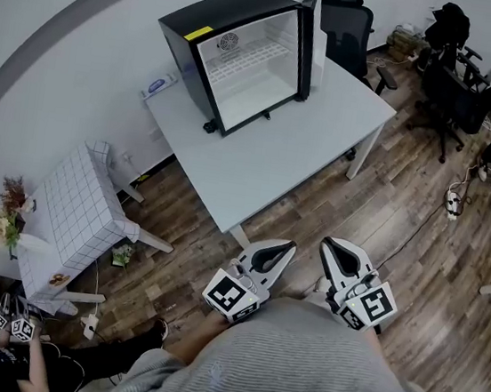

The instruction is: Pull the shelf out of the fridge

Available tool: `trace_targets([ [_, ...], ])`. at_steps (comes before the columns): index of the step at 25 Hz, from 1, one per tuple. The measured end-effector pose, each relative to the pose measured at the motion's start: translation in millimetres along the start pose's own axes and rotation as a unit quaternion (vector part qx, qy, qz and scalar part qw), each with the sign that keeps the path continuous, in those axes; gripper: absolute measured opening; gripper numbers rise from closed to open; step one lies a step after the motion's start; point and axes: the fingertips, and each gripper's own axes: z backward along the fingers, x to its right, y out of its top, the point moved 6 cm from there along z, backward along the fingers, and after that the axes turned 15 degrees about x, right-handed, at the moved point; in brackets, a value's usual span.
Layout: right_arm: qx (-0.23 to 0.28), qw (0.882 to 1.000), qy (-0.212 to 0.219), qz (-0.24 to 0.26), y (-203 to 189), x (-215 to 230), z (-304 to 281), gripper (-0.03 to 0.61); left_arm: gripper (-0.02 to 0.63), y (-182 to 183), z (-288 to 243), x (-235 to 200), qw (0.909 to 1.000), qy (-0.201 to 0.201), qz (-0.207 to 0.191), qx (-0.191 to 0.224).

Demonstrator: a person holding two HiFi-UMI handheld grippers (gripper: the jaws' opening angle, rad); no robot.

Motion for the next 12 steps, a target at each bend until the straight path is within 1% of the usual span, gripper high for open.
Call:
trace_targets([
  [5, -0.006, 1.0, -0.001, 0.007, 0.5, -0.2, -1.9, 0.014, 0.011, -1.4, 1.3, -1.1, 1.0, 0.001, 0.006, -0.002],
  [12, -0.009, 1.0, -0.004, 0.008, -2.8, 0.2, -4.1, 0.014, 0.011, 0.1, 0.6, -4.7, 1.0, -0.004, -0.001, -0.001],
])
